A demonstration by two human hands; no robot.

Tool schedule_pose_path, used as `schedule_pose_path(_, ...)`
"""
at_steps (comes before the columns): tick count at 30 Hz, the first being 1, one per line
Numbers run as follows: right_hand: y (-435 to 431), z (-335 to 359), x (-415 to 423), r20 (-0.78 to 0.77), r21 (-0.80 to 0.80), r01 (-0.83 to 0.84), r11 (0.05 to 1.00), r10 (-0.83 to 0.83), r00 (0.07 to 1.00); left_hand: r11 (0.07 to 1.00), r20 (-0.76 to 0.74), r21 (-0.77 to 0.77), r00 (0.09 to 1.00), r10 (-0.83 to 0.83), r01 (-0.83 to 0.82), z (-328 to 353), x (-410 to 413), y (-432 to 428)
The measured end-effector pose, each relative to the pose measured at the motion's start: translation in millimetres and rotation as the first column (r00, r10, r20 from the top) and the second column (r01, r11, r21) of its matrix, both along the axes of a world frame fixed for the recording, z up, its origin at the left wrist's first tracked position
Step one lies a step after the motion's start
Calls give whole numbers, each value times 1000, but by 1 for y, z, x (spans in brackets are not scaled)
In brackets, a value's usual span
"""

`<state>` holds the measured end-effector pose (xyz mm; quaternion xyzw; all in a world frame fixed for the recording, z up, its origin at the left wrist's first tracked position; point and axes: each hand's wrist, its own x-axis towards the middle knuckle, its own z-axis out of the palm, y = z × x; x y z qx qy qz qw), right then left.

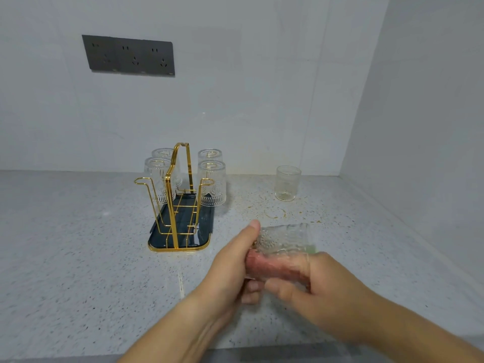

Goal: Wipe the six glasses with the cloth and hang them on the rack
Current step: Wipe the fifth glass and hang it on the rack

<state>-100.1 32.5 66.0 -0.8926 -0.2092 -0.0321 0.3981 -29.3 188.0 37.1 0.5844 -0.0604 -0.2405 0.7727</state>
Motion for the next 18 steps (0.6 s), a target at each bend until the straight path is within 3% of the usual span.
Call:
schedule_pose_path(2, -9, -5, 4, 203, -415, 36, 909, 54, 978, 989, -199, 13, 970, -142, 147, 4, 2, 1)
schedule_pose_path(3, -12, -5, 4, 213, -528, 55, 847, 69, 975, 977, -249, 15, 947, -205, 215, 5, 3, 2)
schedule_pose_path(5, -19, -8, 4, 177, -581, 45, 813, 72, 982, 941, -239, 40, 917, -318, 337, 5, 5, 6)
schedule_pose_path(7, -20, -9, 2, 122, -434, 3, 901, 56, 991, 895, -149, 99, 895, -419, 435, 5, 6, 9)
schedule_pose_path(9, -18, -8, 1, -64, -115, 16, 993, -23, 998, 885, -62, 111, 892, -448, 452, 4, 7, 8)
schedule_pose_path(11, -16, -2, 0, -225, 176, 110, 978, -68, 972, 932, 28, 115, 936, -350, 345, -2, 7, 6)
schedule_pose_path(13, -14, 3, -2, -348, 359, 181, 915, -49, 936, 974, 199, 109, 956, -215, 196, -7, 2, 6)
schedule_pose_path(16, -10, 10, -4, -342, 315, 56, 947, 58, 938, 996, 360, 66, 929, -80, 61, -11, -6, 4)
schedule_pose_path(18, -8, 10, -4, -112, 50, -98, 994, 103, 988, 999, 232, 44, 972, -36, 27, -8, -6, 4)
